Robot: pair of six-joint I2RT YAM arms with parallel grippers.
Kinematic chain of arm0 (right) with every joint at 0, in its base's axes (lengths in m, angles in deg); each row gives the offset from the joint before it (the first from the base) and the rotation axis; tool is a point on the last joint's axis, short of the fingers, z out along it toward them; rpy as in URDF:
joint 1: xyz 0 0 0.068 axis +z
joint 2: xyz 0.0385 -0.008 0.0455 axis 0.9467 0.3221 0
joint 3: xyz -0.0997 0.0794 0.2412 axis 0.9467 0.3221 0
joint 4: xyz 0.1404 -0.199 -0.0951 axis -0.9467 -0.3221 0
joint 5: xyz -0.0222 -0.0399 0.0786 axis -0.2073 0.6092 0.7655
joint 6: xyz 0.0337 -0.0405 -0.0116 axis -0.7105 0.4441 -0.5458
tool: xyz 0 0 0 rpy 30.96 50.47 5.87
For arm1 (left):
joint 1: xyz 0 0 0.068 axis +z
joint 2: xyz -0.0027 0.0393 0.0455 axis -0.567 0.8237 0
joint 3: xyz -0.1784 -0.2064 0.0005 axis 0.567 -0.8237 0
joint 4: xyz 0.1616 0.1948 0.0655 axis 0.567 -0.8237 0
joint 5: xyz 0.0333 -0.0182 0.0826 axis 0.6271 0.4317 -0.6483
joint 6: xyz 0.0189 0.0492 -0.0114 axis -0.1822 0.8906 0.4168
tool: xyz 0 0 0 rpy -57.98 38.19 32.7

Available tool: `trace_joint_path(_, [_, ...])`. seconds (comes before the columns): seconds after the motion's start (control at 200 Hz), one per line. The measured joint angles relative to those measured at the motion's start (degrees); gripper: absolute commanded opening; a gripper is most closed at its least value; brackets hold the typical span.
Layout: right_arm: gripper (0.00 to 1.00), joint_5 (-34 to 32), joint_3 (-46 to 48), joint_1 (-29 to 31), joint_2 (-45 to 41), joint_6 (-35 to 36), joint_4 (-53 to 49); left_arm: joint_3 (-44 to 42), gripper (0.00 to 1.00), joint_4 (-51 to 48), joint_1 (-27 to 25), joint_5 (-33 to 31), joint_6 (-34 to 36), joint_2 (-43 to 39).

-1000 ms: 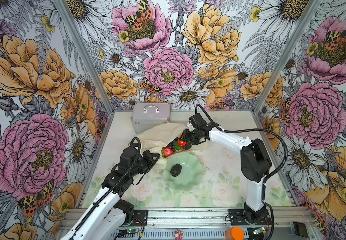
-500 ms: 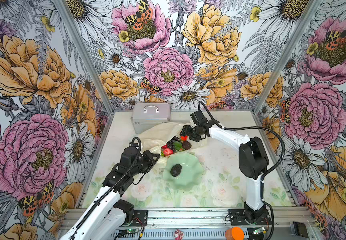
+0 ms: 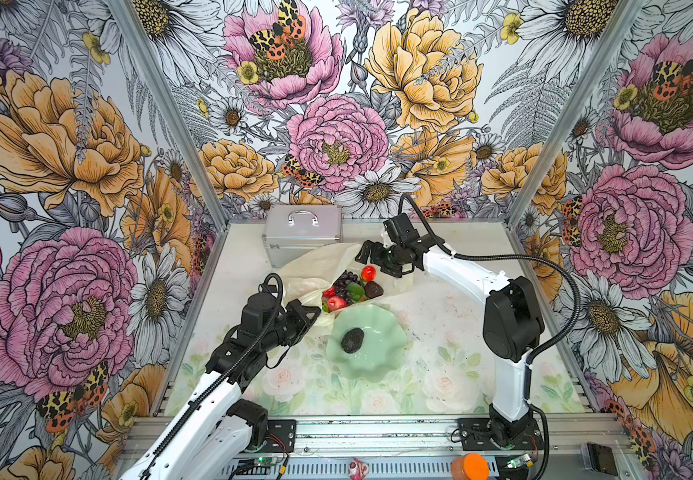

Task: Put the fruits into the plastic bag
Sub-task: 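Open the right gripper to drop the mango inside the bag, then withdraw the right gripper from the bag and raise it away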

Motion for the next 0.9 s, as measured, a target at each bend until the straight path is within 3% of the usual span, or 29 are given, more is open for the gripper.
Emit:
trace_joint_path(0.235, [0.99,0.4,3.8,1.4,-8.9,0.0,0.1,0.0,0.00,0.4,0.0,0.0,0.0,0.0])
trace_joint_path(0.595, [0.99,3.5,17.1,4.7,-23.6,1.1,0.4,0.0,0.00,0.4,0.0,0.0,0.0,0.0])
trace_joint_path(0.7, [0.99,7.7,20.8,5.3,-25.7,1.8,0.5,0.0,0.00,0.4,0.0,0.0,0.0,0.0])
trace_joint_path(0.9, [0.99,22.9,24.8,7.5,-24.8,4.8,2.3,0.0,0.00,0.5,0.0,0.1,0.5,0.3])
